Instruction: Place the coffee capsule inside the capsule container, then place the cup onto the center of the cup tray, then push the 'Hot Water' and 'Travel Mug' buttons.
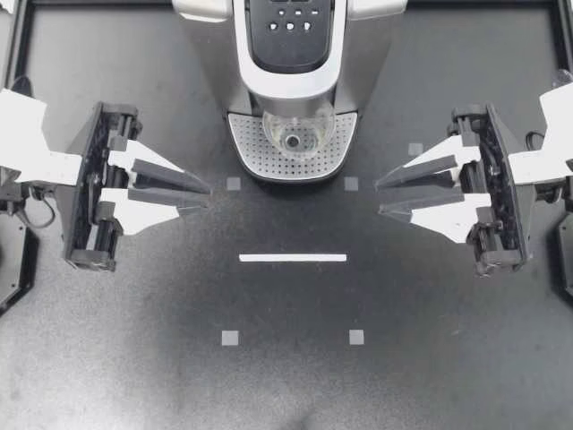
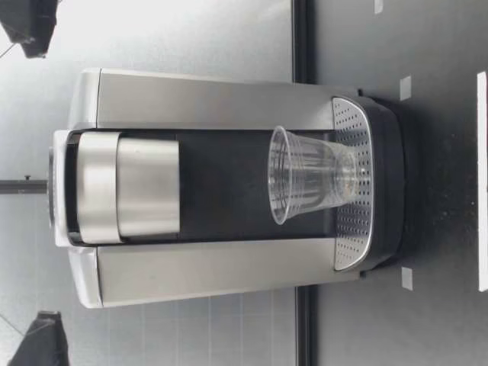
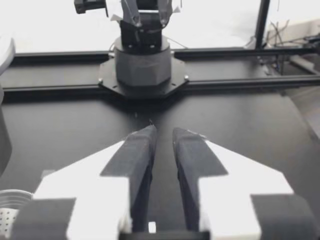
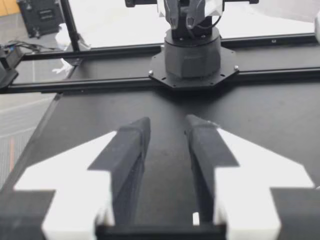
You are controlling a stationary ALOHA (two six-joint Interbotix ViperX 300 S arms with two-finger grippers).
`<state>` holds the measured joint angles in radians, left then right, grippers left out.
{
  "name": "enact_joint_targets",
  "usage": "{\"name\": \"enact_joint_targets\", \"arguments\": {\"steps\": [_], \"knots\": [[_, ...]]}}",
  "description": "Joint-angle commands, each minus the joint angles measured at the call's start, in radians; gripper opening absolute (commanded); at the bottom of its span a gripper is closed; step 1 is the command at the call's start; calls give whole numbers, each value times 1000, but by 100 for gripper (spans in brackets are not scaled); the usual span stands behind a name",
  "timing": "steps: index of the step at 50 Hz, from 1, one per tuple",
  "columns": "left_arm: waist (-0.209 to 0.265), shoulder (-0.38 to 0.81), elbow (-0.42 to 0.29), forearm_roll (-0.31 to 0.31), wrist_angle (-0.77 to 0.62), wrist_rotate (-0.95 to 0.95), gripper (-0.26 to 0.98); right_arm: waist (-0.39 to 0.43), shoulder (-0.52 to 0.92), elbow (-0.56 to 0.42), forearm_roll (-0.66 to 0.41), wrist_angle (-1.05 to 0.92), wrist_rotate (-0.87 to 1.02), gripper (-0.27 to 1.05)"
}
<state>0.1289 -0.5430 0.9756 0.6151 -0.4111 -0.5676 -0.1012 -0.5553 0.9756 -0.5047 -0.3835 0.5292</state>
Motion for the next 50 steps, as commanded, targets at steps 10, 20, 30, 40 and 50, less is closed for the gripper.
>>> {"name": "enact_joint_targets", "arguments": {"steps": [10, 20, 30, 40, 50], "knots": [[3, 0, -12, -3, -9, 5, 22, 6, -14, -14, 3, -3, 0, 43], [3, 25, -8, -3, -15, 3, 22, 6, -25, 9, 6, -8, 0, 43], [3, 31, -26, -2, -44, 6, 22, 6, -37, 3, 11, -11, 0, 43], [3, 28, -26, -3, -46, 8, 22, 6, -37, -2, 12, -17, 0, 43], [3, 17, -25, -3, -46, 8, 22, 6, -23, -6, 12, -31, 0, 43]]}}
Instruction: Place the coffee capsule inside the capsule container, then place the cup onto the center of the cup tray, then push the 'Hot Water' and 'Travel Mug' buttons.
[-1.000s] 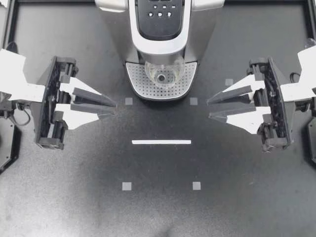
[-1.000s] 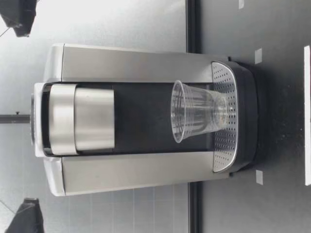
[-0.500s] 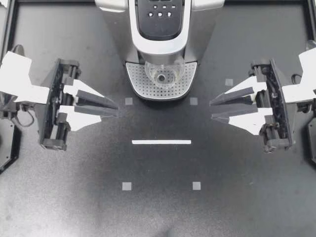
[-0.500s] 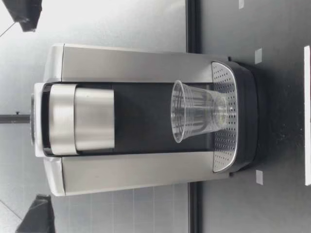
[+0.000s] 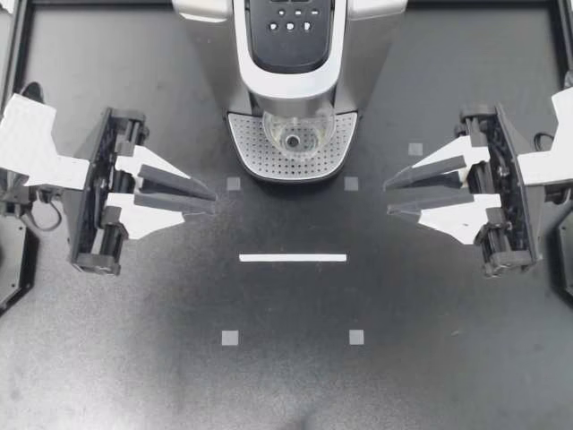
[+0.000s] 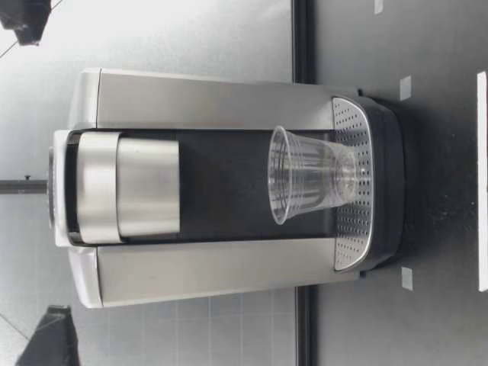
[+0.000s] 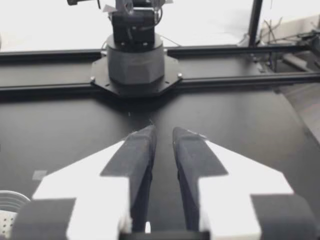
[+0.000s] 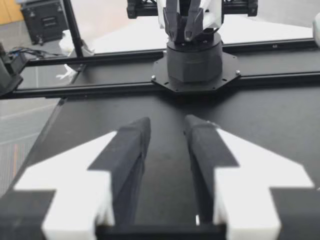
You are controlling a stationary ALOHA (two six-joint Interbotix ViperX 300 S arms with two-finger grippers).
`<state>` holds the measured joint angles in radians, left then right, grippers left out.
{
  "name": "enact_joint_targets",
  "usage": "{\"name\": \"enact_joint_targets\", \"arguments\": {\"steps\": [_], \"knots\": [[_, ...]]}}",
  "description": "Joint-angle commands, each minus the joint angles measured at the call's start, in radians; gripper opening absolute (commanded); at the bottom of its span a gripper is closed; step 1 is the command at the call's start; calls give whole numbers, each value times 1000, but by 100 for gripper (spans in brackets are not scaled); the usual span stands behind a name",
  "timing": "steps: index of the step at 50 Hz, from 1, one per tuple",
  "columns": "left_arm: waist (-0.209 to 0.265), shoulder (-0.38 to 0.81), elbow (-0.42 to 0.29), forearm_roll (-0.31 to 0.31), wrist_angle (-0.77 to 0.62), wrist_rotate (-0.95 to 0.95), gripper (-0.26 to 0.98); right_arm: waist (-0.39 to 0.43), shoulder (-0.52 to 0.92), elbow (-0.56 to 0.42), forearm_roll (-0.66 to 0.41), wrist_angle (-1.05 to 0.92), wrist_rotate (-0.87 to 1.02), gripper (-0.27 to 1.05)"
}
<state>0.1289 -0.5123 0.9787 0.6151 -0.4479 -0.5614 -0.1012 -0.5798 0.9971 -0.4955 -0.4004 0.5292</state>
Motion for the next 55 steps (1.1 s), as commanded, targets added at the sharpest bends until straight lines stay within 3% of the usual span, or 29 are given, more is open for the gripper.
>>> {"name": "enact_joint_targets", "arguments": {"steps": [1, 55], "knots": [[3, -15, -28, -3, -9, 2, 22, 6, 3, -29, 5, -14, 0, 43], [3, -21, -23, -2, -9, 2, 22, 6, 12, -17, 5, -18, 0, 43]]}}
